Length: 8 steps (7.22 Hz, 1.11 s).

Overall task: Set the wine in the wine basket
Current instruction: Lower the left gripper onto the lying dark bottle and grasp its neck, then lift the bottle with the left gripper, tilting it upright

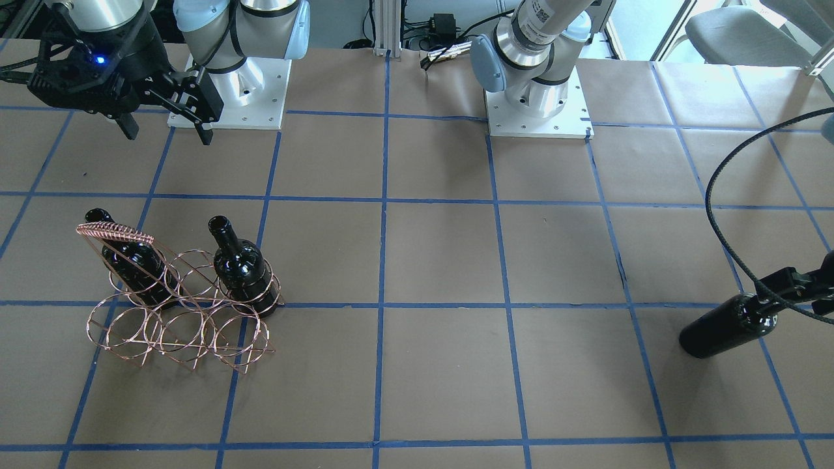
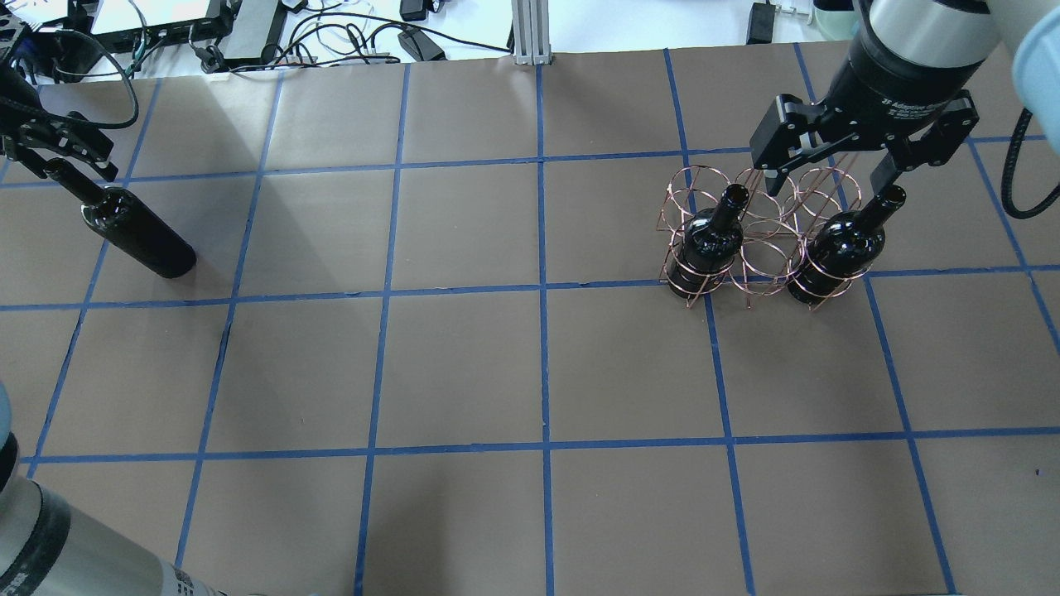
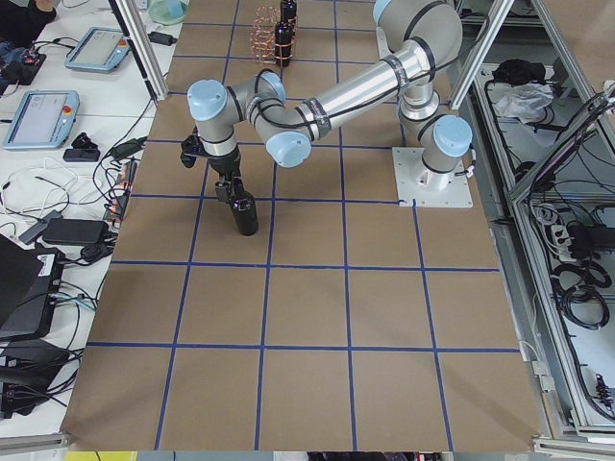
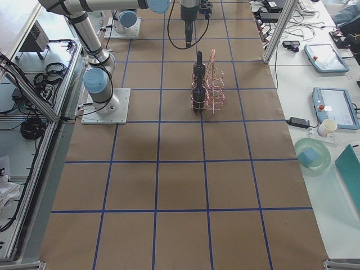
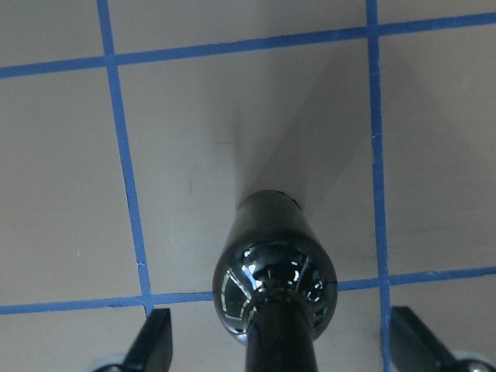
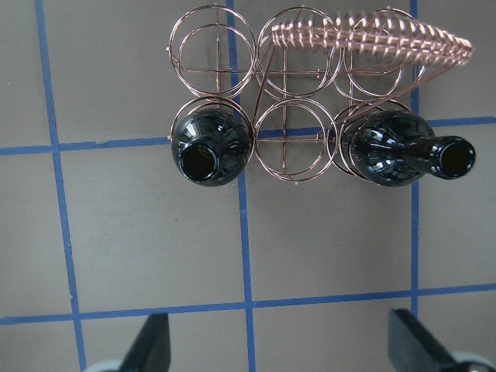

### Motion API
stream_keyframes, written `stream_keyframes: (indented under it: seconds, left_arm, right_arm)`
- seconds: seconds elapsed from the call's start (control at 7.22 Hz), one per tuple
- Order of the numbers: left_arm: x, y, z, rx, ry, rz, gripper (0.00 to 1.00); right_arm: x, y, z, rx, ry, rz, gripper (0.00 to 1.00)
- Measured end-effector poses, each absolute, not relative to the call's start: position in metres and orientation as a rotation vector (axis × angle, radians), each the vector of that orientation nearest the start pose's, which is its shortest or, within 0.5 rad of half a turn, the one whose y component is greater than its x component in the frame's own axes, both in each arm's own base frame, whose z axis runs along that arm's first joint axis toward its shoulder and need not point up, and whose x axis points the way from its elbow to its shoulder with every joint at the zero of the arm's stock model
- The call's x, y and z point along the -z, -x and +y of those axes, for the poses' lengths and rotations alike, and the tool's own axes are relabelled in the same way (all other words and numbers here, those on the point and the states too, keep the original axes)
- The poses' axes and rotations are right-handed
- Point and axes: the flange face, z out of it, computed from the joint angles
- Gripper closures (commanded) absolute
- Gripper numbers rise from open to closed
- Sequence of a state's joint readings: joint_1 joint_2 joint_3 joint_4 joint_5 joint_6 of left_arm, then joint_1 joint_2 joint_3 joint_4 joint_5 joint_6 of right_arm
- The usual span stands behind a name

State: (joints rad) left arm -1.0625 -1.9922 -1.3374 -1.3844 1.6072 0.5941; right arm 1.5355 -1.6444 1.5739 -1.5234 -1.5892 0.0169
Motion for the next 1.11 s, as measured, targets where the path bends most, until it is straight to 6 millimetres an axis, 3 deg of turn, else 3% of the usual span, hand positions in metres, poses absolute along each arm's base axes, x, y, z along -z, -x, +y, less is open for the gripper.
stream_keyframes:
  seconds: [0.14, 0.55, 0.69, 0.83, 1.11]
  left_arm:
    - [-0.3774, -0.2068, -0.6360, -0.051, -0.131, 3.114, 0.06]
    - [-0.3760, -0.2069, -0.6333, -0.079, -0.129, 3.119, 0.66]
    - [-0.3756, -0.2071, -0.6332, -0.082, -0.130, 3.118, 0.90]
    - [-0.3748, -0.2071, -0.6327, -0.091, -0.132, 3.119, 1.00]
    - [-0.3734, -0.2064, -0.6310, -0.116, -0.135, 3.125, 1.00]
  right_arm:
    - [-0.5167, -0.1151, -0.4663, 0.036, -0.083, 3.159, 0.01]
    - [-0.5167, -0.1151, -0.4663, 0.036, -0.083, 3.159, 0.01]
    - [-0.5167, -0.1151, -0.4663, 0.036, -0.083, 3.159, 0.01]
    - [-0.5167, -0.1151, -0.4663, 0.036, -0.083, 3.159, 0.01]
    - [-0.5147, -0.1151, -0.4656, 0.032, -0.083, 3.159, 0.01]
